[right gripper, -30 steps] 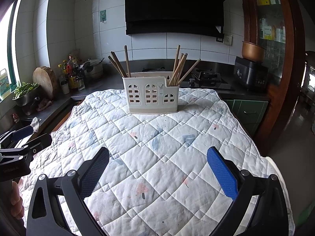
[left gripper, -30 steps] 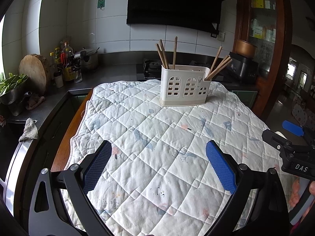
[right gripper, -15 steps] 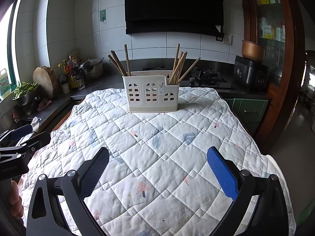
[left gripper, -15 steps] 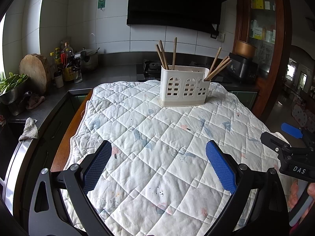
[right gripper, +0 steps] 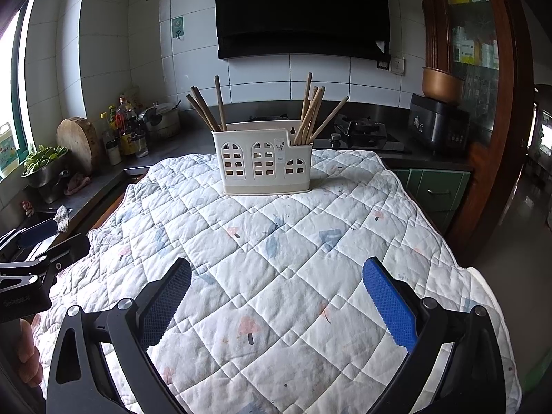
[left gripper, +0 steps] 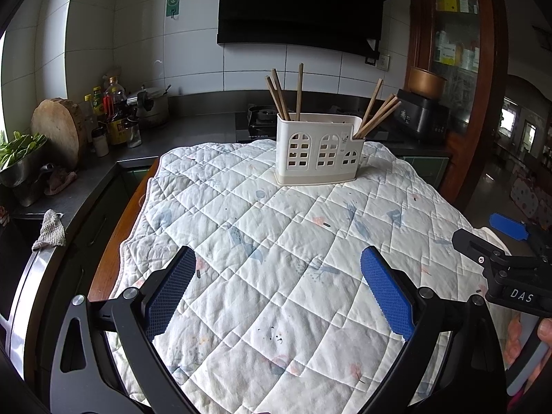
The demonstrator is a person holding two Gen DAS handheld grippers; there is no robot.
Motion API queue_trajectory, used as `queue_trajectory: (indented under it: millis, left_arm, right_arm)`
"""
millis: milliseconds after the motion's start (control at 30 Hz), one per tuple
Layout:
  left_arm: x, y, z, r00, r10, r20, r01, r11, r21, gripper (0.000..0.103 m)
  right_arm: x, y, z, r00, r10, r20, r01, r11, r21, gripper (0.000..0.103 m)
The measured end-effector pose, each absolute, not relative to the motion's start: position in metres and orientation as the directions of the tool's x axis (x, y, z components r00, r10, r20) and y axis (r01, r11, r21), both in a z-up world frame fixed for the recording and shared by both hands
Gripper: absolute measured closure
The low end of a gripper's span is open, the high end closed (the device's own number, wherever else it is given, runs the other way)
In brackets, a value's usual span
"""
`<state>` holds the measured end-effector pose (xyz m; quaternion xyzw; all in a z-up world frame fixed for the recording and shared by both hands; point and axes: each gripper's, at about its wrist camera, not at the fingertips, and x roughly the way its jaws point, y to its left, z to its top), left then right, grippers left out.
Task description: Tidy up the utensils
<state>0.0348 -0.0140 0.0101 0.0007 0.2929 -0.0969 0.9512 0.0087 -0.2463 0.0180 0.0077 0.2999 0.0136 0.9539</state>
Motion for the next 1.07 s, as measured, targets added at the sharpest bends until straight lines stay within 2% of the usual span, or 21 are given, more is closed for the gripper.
queue_trajectory:
  millis: [1067]
  left_arm:
    - [0.0317, -0.0201, 0.0072, 0.809, -0.190, -0.557, 0.201, 0.979, -0.042, 0.008]
  right_arm:
    - [0.0064, -0.2451, 0.0149, 0.820, 0.030, -0.572, -0.021, 1.000, 0.022, 0.007]
